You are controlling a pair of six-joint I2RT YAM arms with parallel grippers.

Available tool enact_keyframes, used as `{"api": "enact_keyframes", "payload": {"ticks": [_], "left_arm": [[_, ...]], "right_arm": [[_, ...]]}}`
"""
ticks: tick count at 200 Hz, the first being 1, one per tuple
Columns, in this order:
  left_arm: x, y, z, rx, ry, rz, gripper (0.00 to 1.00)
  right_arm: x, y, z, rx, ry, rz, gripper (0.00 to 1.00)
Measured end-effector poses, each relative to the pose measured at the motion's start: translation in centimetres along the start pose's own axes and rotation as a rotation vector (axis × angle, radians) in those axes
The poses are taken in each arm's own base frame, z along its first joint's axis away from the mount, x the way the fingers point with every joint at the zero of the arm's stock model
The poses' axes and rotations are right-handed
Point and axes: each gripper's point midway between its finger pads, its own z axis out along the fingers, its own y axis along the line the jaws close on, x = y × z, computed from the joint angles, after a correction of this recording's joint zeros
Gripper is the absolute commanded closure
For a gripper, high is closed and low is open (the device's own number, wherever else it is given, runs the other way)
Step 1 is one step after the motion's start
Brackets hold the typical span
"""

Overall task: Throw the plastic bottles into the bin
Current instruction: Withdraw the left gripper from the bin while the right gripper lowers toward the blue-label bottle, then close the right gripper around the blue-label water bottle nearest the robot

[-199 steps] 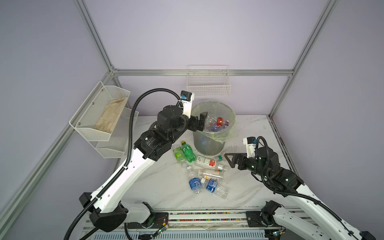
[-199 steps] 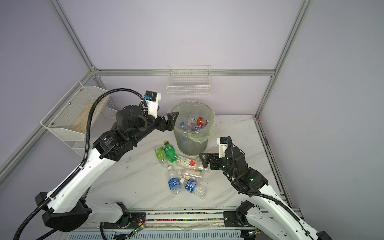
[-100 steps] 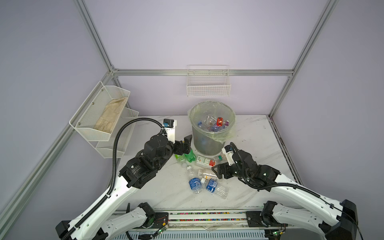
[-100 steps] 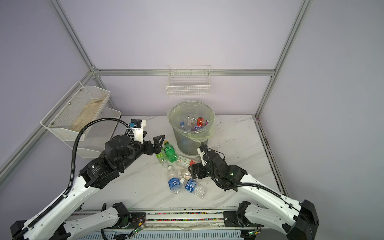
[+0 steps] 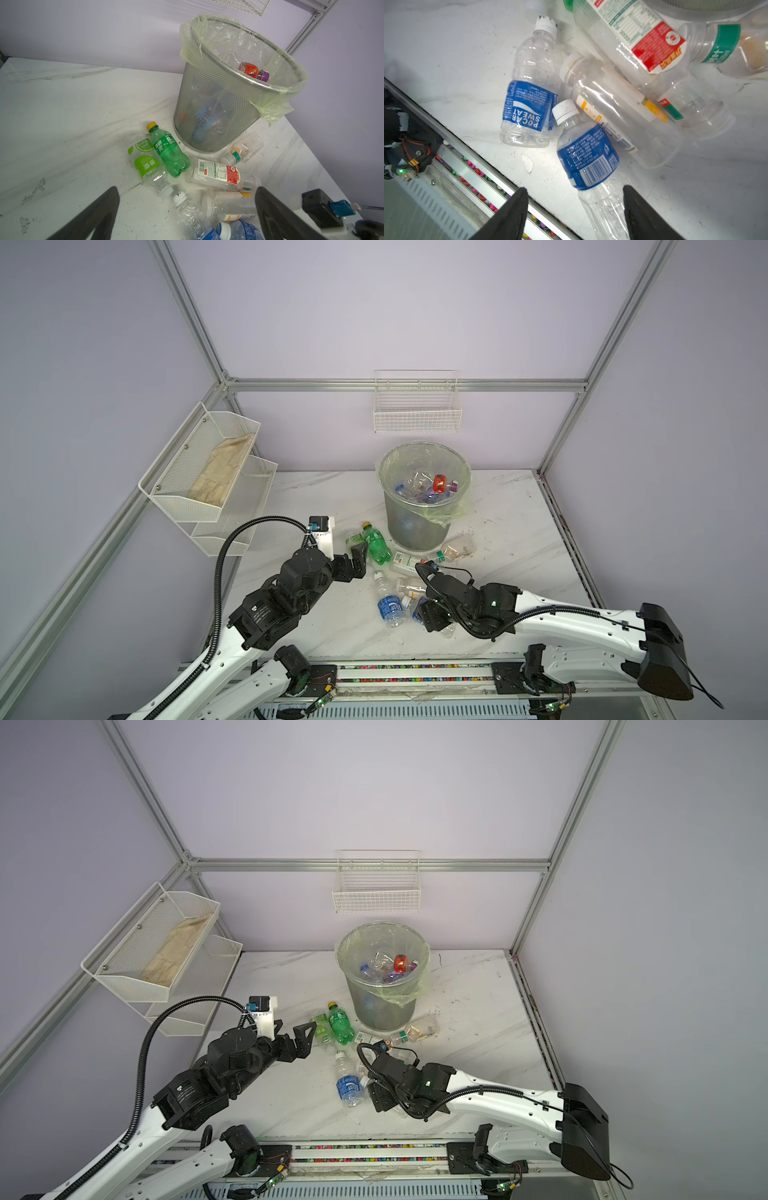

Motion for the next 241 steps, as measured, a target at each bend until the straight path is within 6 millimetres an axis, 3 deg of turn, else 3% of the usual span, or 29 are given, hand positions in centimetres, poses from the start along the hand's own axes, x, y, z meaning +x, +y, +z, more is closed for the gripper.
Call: {"api": "enact_keyframes", "payload": {"ticks": [139,241], "left_arm": [[2.8,1.3,-0.1,-0.011,0.041,-0.056,0.00],[4.9,2.0,-0.2,-0.010,0.072,-0.086,0.00]], "right_arm": [[3.2,-1.5,5.0,0.146,0.147,-0.046,0.25],[3.2,-1.4,5.8,0.150,0.148,-0.050,0.34]]}}
